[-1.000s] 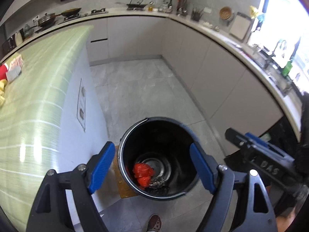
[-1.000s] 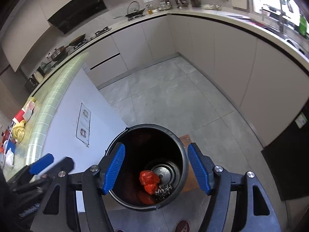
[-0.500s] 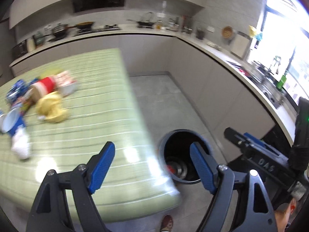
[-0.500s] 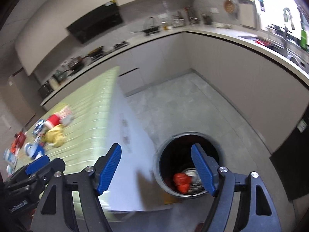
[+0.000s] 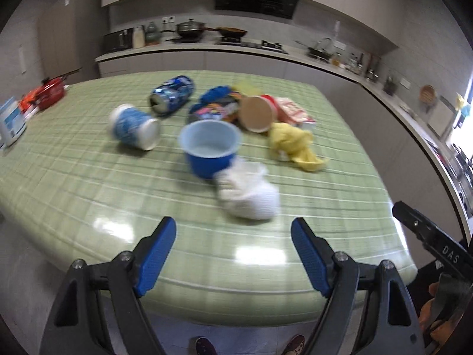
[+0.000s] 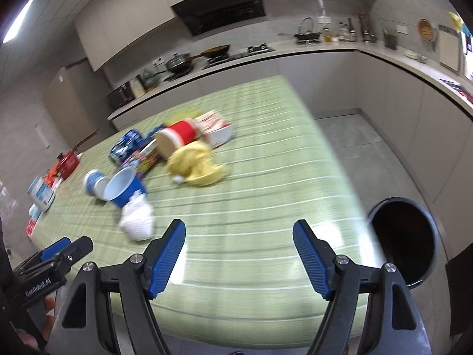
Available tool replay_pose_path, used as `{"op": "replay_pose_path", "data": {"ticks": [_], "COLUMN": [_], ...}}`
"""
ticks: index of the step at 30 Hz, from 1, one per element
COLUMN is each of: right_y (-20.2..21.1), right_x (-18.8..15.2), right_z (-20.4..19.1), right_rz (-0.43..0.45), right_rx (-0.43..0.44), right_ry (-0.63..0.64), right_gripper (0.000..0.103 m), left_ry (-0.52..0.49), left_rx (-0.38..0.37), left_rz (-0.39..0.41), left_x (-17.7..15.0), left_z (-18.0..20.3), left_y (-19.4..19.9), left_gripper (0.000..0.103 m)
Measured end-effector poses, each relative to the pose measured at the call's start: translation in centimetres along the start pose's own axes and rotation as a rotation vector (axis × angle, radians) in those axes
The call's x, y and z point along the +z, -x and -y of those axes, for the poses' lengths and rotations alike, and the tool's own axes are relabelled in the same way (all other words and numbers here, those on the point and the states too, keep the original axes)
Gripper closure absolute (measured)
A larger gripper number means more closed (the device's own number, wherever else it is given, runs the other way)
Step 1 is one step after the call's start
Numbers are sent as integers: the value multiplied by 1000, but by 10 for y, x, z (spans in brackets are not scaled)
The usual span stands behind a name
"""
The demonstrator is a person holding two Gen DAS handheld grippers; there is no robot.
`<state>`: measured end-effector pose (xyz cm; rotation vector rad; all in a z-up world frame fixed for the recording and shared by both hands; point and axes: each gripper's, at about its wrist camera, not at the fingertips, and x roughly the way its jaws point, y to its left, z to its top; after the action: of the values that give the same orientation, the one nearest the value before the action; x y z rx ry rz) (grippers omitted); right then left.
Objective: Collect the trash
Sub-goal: 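Move both tools back to the table toward the blue cup and tissue, then grasp the white tissue with right tool while left tool grasps the blue cup rim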
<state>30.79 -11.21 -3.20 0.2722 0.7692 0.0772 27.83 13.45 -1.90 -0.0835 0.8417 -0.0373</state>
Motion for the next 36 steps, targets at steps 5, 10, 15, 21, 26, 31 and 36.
{"op": "replay_pose_path", "data": {"ticks": [5, 10, 15, 21, 26, 31, 36], "right_y": [-15, -30, -55, -104, -129, -138, -150], "right_x": [-4, 10, 23, 23, 16, 7, -10], "right_z": [-43, -60, -75, -100, -117, -133, -151], "right_rz": [-22, -36, -46, -137, -187, -204, -224], "right_rx": [11, 27, 68, 161, 187, 202, 146], "right_ry": [24, 52, 105, 145, 164, 181, 219], "right_gripper": [26, 26, 26, 26, 26, 25, 21], "left_ry": [34, 52, 84, 95, 95, 3, -59], "left_rx": [23, 25, 47, 56, 38, -12, -66], "left_rz": [-12, -21, -14, -18, -34, -29, -45], "left_x": [4, 15, 32, 55, 66, 61, 62], "left_z": [-39, -53, -59, -62, -70, -80, -78], "left_y": [-10, -22, -33, -56, -72, -79, -84], "left_gripper": [22, 22, 22, 22, 22, 21, 21]}}
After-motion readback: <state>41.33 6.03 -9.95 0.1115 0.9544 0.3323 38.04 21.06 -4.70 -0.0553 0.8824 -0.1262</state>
